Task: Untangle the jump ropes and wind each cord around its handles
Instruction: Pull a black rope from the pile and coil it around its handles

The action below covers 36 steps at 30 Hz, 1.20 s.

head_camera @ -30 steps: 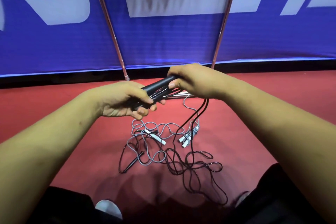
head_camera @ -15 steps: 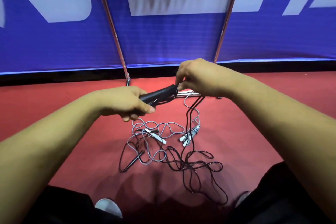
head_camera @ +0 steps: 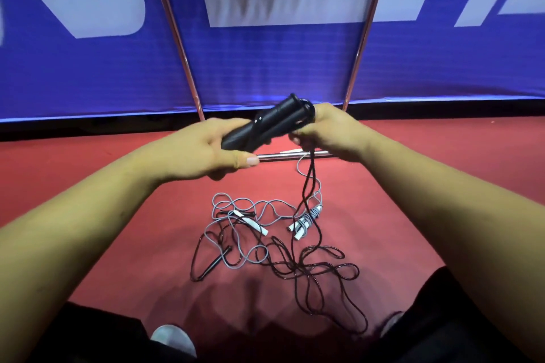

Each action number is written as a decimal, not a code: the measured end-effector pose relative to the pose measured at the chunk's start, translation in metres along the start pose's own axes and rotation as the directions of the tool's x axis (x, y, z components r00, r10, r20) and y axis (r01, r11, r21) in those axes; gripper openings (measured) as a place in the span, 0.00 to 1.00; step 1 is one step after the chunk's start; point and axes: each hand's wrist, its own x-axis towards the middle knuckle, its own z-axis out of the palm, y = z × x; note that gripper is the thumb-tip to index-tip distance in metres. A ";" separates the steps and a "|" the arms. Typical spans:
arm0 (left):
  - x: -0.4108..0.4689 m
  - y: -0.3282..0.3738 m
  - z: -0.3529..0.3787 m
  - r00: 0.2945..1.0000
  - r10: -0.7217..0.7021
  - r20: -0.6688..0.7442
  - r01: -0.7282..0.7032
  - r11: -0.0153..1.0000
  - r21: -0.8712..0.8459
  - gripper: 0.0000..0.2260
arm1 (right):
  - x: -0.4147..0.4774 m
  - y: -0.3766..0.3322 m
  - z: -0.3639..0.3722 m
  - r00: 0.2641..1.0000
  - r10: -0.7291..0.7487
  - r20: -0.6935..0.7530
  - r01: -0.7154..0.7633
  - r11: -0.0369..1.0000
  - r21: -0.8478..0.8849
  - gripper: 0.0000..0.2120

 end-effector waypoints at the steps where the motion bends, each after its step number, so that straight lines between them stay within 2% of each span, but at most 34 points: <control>1: 0.000 0.001 -0.002 0.999 0.000 -0.052 0.001 1.000 0.018 0.14 | 0.000 0.005 0.007 1.000 0.010 0.021 -0.011 0.998 0.068 0.10; 4: 0.002 0.001 -0.011 0.975 -0.009 -0.223 0.013 1.000 0.016 0.05 | 0.003 0.019 0.034 0.999 0.025 0.042 -0.032 0.986 0.163 0.12; 7: 0.004 -0.001 -0.028 0.896 -0.028 -0.442 0.018 0.999 -0.027 0.04 | -0.002 0.030 0.055 0.996 0.078 0.050 -0.083 0.991 0.106 0.13; 12: 0.005 -0.022 -0.046 0.829 -0.122 -0.546 0.179 0.982 0.053 0.06 | -0.009 0.025 0.079 0.981 0.119 0.154 -0.144 0.976 0.164 0.14; 14: 0.011 -0.030 -0.044 0.807 -0.103 -0.582 0.267 0.942 0.204 0.07 | -0.009 0.014 0.090 0.974 0.129 0.185 -0.157 0.977 0.144 0.14; 17: 0.019 -0.044 -0.035 0.802 -0.051 -0.595 0.405 0.779 0.479 0.13 | -0.011 -0.002 0.103 0.967 0.132 0.216 -0.151 0.986 0.071 0.14; 19: 0.025 -0.059 -0.025 0.836 -0.044 -0.548 0.435 0.662 0.610 0.16 | -0.013 -0.011 0.107 0.955 0.137 0.264 -0.162 0.984 0.075 0.14; 21: 0.028 -0.070 -0.012 0.879 -0.071 -0.472 0.426 0.563 0.708 0.15 | -0.015 -0.016 0.104 0.939 0.159 0.305 -0.190 0.979 0.074 0.15; 25: 0.030 -0.078 0.013 0.946 -0.159 -0.282 0.322 0.377 0.869 0.13 | -0.015 -0.030 0.083 0.933 0.185 0.308 -0.172 0.983 -0.068 0.13; 30: 0.033 -0.072 0.021 0.983 -0.182 -0.020 0.102 0.454 0.885 0.16 | -0.011 -0.039 0.044 0.980 0.143 0.141 -0.105 0.963 -0.248 0.10; 33: 0.033 -0.061 0.023 0.992 -0.043 0.116 -0.067 0.604 0.794 0.14 | -0.007 -0.037 0.029 0.993 0.105 0.058 -0.083 0.952 -0.295 0.10; 36: 0.032 -0.047 0.030 0.982 0.070 0.177 -0.172 0.716 0.677 0.11 | -0.004 -0.032 0.023 0.995 0.099 0.030 -0.086 0.950 -0.301 0.10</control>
